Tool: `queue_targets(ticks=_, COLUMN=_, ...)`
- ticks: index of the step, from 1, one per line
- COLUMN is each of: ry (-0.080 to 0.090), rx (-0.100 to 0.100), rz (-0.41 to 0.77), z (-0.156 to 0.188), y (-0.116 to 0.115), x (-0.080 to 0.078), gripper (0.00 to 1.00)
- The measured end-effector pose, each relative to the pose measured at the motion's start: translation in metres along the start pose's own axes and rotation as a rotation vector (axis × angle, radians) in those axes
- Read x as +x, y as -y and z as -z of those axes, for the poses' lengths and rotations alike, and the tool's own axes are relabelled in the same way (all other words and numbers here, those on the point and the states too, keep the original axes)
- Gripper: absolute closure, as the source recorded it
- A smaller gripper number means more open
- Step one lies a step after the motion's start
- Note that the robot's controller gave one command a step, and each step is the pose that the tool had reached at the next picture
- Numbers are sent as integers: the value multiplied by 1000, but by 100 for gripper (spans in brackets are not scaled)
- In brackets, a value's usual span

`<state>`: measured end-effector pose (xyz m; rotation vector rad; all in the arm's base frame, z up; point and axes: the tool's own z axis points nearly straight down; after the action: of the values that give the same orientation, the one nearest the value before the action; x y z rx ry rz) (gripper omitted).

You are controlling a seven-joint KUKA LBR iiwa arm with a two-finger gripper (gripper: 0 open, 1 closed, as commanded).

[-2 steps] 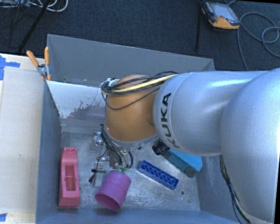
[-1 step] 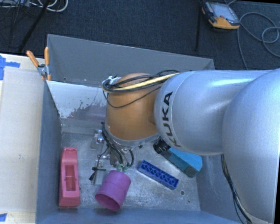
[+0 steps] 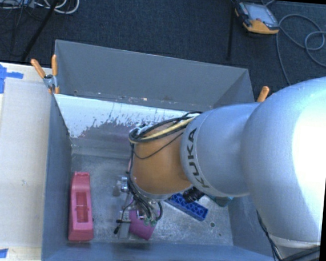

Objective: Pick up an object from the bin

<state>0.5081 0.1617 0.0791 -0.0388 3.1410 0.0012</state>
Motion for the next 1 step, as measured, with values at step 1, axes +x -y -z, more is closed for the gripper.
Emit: queue_targets(ticks=1, ry=-6, rx=2, rz=44, z=12, y=4, x=1, gripper=0)
